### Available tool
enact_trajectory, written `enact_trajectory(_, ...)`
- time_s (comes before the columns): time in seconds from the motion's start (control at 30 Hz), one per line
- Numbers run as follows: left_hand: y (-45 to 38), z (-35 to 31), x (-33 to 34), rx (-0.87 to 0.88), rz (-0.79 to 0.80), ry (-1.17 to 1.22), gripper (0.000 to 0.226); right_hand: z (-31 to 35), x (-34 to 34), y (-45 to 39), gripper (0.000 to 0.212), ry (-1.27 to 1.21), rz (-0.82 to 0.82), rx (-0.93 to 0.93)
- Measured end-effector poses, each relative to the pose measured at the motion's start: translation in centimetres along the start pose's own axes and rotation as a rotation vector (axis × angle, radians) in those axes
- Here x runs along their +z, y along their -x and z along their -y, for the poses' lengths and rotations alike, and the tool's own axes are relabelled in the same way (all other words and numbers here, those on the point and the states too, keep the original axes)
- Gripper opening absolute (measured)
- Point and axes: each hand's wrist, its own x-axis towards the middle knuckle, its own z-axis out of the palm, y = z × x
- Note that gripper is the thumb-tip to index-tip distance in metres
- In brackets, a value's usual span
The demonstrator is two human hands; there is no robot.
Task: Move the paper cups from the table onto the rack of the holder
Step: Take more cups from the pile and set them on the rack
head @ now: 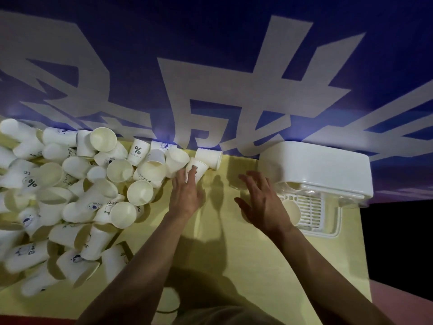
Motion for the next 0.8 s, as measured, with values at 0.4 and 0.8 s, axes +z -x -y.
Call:
enact_trajectory(0.4,-2.8,-1.0,2.1,0.013,-0.115,0.122,0.055,-0.8,3.0,-7.6,0.071,0.037,0.091,0.087)
enact_trajectory(0.8,2.2,0.6,0.2,0.116,-0.088,0.206,0.065,-2.0,7.2,-12.2,0.093,0.125,0.195,0.031)
